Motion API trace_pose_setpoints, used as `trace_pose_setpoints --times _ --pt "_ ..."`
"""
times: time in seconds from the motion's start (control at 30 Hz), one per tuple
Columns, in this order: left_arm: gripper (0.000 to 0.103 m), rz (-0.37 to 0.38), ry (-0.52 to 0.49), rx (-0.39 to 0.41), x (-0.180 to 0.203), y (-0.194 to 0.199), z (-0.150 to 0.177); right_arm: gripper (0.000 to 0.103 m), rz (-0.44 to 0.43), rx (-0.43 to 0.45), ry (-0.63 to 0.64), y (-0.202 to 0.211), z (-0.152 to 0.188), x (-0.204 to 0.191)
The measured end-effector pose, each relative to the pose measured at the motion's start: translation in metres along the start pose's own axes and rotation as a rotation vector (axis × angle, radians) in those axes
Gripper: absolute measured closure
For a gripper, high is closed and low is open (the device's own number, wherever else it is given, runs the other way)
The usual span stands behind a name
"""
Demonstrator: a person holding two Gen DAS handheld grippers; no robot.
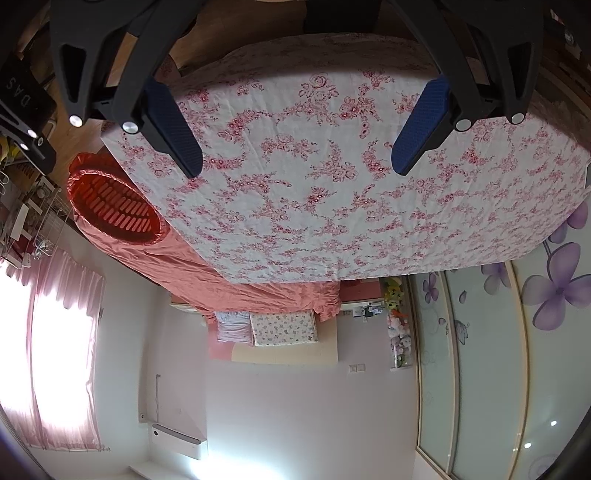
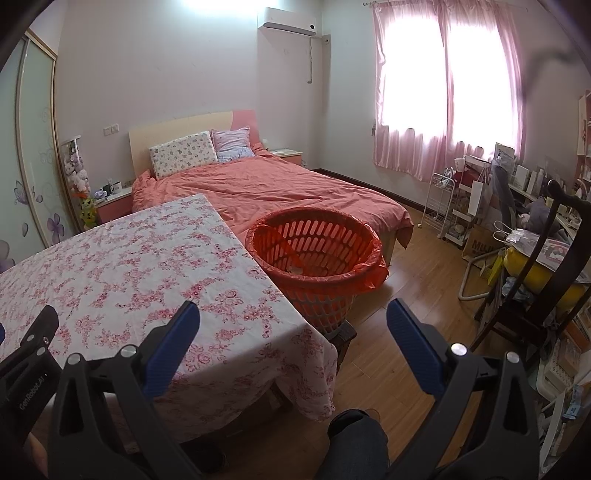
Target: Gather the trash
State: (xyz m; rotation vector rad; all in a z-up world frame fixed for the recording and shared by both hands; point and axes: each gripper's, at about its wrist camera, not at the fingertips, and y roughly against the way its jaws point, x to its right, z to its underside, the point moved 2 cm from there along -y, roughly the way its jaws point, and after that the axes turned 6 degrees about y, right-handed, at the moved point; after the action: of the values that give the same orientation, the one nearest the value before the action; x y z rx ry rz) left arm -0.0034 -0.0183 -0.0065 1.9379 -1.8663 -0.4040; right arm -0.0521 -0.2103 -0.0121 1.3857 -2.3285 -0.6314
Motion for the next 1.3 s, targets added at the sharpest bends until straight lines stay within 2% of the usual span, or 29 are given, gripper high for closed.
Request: trace_pose_setpoints --times 1.3 --pt "0.002 -0.003 0.007 -0.009 -0.0034 -0.0024 -0.0010 0.004 -0.002 0.000 0.001 -0.0001 -0.0002 -0.0006"
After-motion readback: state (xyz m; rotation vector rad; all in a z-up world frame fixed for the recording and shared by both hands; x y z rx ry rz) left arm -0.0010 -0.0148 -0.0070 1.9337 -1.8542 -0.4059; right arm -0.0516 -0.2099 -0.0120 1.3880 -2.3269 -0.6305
